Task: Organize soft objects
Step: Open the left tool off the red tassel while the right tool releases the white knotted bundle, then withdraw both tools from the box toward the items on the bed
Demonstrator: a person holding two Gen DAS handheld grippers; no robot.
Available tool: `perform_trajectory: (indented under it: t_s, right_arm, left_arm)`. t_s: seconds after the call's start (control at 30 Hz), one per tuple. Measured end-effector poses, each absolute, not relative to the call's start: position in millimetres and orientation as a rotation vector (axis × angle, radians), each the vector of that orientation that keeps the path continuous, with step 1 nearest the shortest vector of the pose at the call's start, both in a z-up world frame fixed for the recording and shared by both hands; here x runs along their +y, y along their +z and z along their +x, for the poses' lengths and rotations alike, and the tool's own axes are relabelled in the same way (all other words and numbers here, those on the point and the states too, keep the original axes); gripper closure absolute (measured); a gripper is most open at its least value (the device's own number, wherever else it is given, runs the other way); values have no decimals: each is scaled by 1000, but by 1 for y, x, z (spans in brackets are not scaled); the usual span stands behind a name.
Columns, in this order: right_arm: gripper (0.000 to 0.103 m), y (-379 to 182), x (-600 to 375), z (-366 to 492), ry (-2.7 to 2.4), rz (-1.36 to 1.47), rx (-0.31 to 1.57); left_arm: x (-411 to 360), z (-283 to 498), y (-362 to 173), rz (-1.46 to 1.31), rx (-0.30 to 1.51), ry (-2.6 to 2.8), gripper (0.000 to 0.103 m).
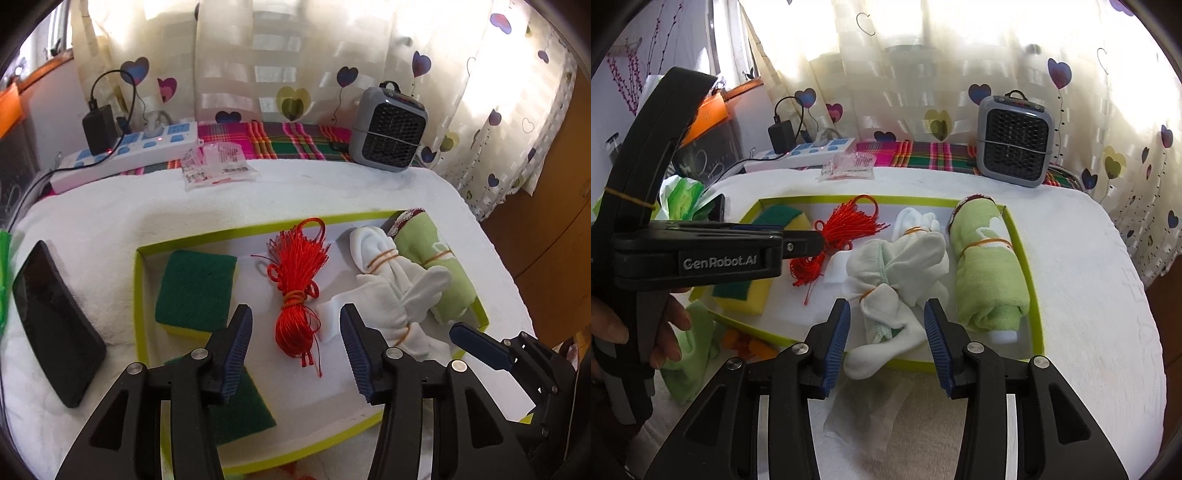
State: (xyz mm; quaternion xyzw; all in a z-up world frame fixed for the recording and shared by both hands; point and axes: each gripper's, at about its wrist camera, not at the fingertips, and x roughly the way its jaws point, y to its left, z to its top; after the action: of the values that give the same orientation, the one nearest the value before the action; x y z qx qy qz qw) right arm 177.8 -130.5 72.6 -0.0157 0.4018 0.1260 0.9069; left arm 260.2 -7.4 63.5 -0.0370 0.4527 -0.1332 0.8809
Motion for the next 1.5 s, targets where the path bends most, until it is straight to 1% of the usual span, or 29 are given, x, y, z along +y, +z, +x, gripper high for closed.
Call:
perform_trajectory:
  t_s: [0.17, 0.9, 1.0, 1.13, 1.27, 1.33, 1.4, 1.5]
  right_arm:
    - [60, 76, -131, 169, 261, -18, 814]
    - [58, 81, -132, 119, 316, 26, 797]
    - [54, 77, -132, 113, 333, 40, 808]
    - [54, 72, -130, 109, 368, 50, 827]
    - [51, 64, -120, 104, 440, 36, 863]
    - [50, 59, -114, 102, 483, 22, 878]
    - [43, 53, -106, 100, 516, -5, 894]
    - [40, 48, -96, 98, 536, -39, 907]
  left_arm:
    - [-2, 246, 71, -92, 930, -271, 52]
    - [30, 163, 87, -103, 853, -219, 51]
    - [39, 153, 90, -126, 841, -216, 51]
    - [53, 139, 92, -156, 821, -206, 51]
    - [70, 129, 85, -195, 830, -190, 44]
    - [79, 126, 79, -224, 849, -184, 44]
    - [83, 123, 75, -238, 856, -184, 43]
    - [86, 116, 69, -240, 862, -198, 42]
